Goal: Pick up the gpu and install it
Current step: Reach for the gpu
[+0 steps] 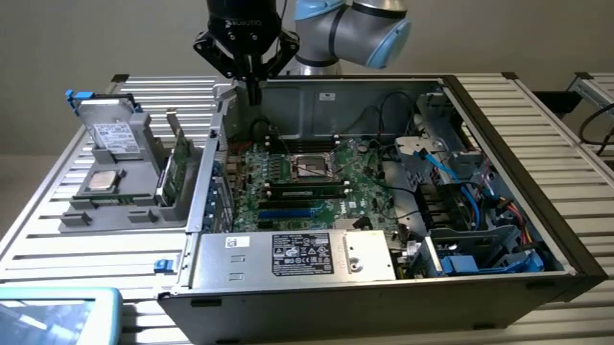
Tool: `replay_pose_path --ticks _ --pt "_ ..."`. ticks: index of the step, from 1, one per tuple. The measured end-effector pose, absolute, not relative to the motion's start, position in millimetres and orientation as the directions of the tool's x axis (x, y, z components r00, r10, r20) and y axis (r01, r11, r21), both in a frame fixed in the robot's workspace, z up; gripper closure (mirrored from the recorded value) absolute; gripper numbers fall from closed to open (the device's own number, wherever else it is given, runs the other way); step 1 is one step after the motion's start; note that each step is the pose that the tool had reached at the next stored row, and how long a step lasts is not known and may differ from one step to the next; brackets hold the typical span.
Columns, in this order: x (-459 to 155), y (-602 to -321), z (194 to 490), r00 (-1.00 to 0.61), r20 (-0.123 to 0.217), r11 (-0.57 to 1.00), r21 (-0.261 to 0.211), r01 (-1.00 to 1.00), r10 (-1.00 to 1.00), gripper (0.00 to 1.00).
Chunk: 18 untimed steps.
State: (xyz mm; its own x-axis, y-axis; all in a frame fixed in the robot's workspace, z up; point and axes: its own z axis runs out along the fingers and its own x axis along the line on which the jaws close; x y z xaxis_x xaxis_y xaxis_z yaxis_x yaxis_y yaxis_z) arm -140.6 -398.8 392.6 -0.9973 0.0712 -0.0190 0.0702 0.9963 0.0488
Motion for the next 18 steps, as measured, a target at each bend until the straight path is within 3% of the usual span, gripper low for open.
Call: replay_pose_path --ticks 18 --pt "-217.3 -398.7 392.4 -0.997 -0.019 0.996 0.051 0.070 0.071 0.88"
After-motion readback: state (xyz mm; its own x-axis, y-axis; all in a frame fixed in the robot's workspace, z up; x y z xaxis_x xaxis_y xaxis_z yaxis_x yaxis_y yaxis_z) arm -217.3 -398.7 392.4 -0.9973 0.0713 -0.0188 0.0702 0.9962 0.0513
